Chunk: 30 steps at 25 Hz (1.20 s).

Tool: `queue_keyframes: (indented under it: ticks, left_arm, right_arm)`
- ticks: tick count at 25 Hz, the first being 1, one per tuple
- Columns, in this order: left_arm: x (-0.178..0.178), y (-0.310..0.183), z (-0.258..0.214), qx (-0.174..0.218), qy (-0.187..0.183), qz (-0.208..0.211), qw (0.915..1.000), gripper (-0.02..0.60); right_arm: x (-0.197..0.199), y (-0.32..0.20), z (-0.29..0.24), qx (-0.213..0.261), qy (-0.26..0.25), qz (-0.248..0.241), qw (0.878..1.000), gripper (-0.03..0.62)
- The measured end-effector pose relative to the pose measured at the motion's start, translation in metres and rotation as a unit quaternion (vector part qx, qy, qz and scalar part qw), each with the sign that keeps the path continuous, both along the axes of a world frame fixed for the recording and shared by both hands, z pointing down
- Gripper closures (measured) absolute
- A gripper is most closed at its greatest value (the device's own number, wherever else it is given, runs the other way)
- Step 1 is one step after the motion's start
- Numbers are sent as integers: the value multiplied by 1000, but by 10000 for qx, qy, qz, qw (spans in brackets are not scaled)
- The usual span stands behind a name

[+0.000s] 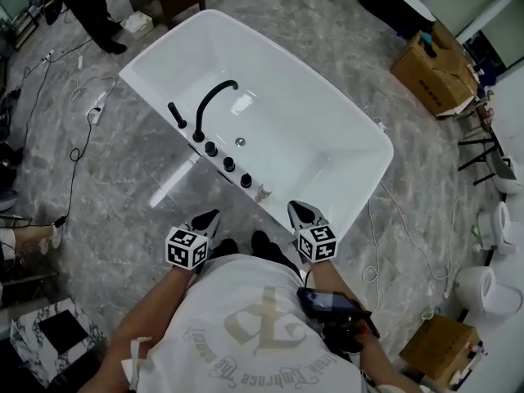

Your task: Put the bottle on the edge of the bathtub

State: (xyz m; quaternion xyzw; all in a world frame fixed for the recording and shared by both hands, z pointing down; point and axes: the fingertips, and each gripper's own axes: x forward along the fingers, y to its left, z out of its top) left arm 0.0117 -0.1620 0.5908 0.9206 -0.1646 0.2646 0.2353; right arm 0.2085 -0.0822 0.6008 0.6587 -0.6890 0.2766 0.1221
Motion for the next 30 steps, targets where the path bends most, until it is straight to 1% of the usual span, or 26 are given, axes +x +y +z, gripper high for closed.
queue_keyframes:
  ticks: [3,9,14,18,23,30]
  left_arm:
    - [0,3,-7,54,82,48,9999,565]
    - [-1,8,-26,175,272,208,9993,565]
    - [5,23,-39,244,427,425,9979,565]
    - [5,32,-43,298,486,616,9965,565]
    - [3,39,-42,310,539,727,9954,565]
    - [-17,50,-30,202,468,865,9949,565]
  right_arm:
    - [-2,2,-15,222,-47,66,9997,586]
    - [-22,6,-46,721,-208,-66,9972,588]
    - [-39,18,-67,970,-125,-233,9949,588]
    - [-45,32,-74,1043,-134,-92,9944,588]
    - [-46,50,-75,1018,-133,128,9946,588]
    - [-55,58,-70,948,-160,326,9948,588]
